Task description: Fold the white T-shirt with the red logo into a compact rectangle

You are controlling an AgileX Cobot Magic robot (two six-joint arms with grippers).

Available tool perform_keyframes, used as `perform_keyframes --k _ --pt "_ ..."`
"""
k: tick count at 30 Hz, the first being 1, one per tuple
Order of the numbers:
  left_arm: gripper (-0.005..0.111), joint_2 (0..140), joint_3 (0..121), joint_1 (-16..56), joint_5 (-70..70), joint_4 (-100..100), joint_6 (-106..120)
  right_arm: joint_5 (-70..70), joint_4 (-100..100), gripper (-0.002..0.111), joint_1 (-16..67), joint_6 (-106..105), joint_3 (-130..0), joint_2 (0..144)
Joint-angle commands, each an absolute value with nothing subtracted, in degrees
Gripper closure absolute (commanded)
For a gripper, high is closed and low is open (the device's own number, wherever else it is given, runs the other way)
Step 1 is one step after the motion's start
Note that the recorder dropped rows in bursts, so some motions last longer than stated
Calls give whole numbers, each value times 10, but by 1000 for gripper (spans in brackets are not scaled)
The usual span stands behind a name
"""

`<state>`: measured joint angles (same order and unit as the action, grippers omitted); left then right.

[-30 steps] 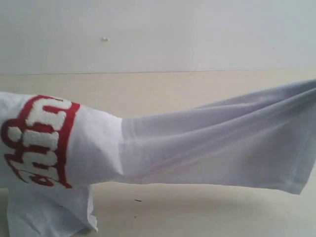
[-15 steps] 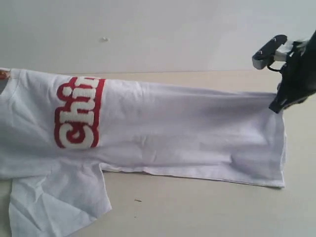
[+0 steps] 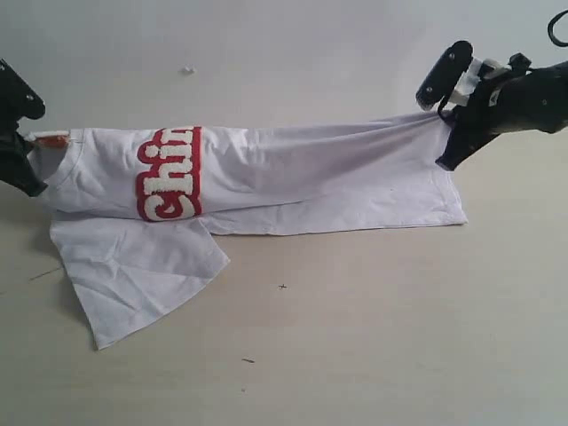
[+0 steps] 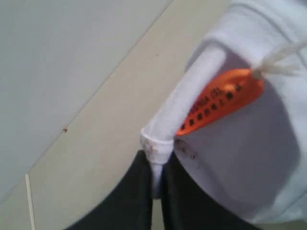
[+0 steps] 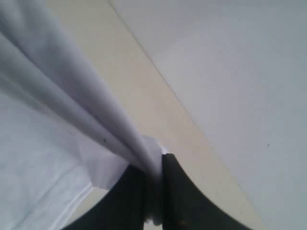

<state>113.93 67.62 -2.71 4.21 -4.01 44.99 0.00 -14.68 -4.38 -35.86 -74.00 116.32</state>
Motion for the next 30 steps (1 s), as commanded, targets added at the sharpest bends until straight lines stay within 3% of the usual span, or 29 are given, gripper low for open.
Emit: perform_keyframes --k 1,6,14,24,30 --pt "107 1139 675 -27 75 -41 467 -18 -167 108 -48 -374 -746 1167" --pt "107 1101 675 -28 29 -41 467 53 -167 108 -48 -364 -764 1152" --pt "107 1010 675 -28 -174 -27 466 214 -117 108 -48 -318 -769 1080" --pt "107 913 675 -75 -488 248 578 504 85 108 -48 -396 -769 1015" --pt "107 869 675 -82 -544 242 513 571 137 108 -48 -419 -769 960"
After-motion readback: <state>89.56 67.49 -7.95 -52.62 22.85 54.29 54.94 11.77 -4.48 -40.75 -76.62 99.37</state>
